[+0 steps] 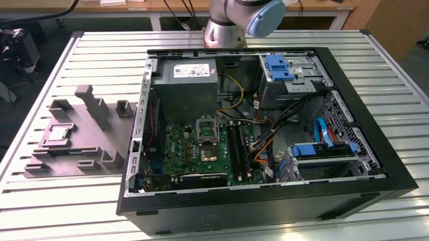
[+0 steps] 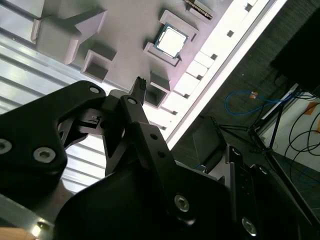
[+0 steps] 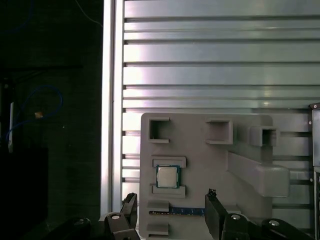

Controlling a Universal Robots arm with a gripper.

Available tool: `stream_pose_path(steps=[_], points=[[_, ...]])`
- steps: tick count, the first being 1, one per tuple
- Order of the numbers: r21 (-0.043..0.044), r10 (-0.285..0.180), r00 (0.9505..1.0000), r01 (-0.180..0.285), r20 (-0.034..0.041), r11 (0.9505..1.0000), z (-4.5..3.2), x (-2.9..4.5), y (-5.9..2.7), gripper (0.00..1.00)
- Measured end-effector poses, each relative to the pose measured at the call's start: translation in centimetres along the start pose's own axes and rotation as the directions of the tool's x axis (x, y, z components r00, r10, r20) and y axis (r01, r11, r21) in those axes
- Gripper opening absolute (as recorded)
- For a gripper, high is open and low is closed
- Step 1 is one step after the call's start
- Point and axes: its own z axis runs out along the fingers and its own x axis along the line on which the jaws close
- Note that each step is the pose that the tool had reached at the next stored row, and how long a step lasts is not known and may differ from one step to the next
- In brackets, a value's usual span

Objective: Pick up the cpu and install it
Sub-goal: 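Pick up the cpu and move it towards the insertion slot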

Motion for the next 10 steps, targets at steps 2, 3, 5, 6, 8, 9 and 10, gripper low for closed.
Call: stream_pose_path(steps=[2, 3, 5, 6, 8, 9, 10], points=[[0.0001, 0.0, 1.0, 0.0, -0.0001, 1.0, 0.03, 0.0, 0.0, 0.65], [0.0001, 0.0, 1.0, 0.0, -0.0001, 1.0, 0.05, 0.0, 0.0, 0.65], [0.0, 0.0, 1.0, 0.0, 0.0, 1.0, 0.15, 0.0, -0.01, 0.65], [0.0, 0.0, 1.0, 0.0, 0.0, 1.0, 0.2, -0.01, -0.01, 0.65], [0.0, 0.0, 1.0, 0.0, 0.0, 1.0, 0.21, -0.01, -0.01, 0.65], [0.0, 0.0, 1.0, 0.0, 0.0, 1.0, 0.22, -0.01, -0.01, 0.65], [0.0, 0.0, 1.0, 0.0, 0.0, 1.0, 0.23, -0.01, -0.01, 0.65]])
